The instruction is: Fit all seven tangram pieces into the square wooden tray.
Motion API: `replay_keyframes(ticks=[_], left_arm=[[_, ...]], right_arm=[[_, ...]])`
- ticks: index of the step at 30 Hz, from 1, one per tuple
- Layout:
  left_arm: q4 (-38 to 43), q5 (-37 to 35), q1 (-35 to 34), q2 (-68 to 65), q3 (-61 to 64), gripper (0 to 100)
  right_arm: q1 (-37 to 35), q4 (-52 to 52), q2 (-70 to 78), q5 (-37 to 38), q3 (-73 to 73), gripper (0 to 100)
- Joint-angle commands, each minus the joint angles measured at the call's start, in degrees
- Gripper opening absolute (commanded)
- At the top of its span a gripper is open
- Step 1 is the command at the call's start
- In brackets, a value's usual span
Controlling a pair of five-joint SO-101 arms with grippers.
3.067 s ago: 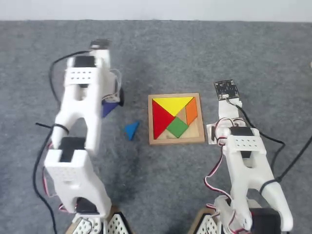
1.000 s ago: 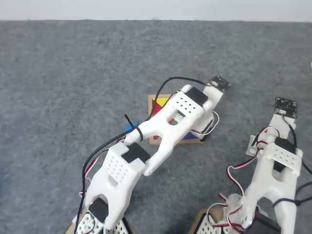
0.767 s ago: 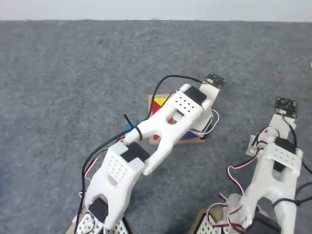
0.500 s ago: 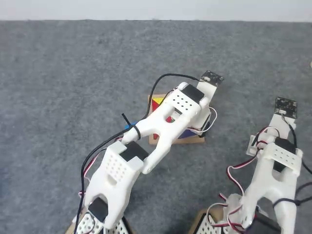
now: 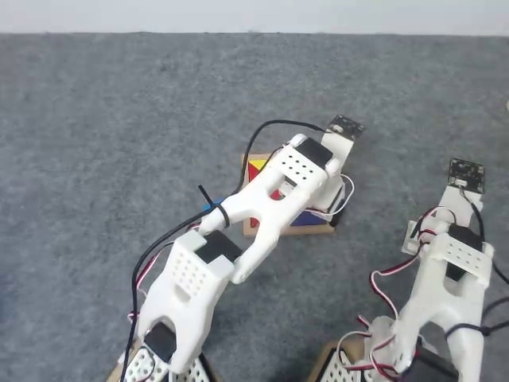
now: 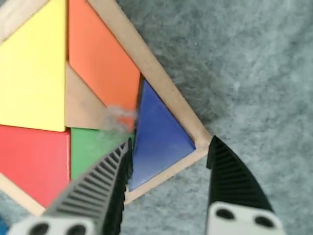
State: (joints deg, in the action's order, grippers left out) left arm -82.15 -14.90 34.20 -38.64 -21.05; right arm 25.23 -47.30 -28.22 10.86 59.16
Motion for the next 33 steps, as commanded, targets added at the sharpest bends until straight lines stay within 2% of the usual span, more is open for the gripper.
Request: replay_keyframes(ticks=[1,11,17,27,33], left_arm=[[0.09,-0.26,-1.67,4.31,-4.18,24],[-1.58,0.09,-4.57,7.21,-5.14,24],[-1.05,1.23,-6.68,7.21,-0.31,24],[6.07,1.41,-6.51,7.21,9.27,24],[7.12,3.52,-6.51,7.91,9.27,24]], right_arm=[[-0.66,0.66,-0.04,-0.44,-0.62,7.4],[-0.66,0.66,-0.04,-0.35,-0.62,7.4],[-0.75,0.75,-0.04,-0.35,-0.62,7.4],[-0.75,0.84,-0.04,-0.35,-0.62,7.4],[-0.75,0.92,-0.04,-0.35,-0.62,7.4]])
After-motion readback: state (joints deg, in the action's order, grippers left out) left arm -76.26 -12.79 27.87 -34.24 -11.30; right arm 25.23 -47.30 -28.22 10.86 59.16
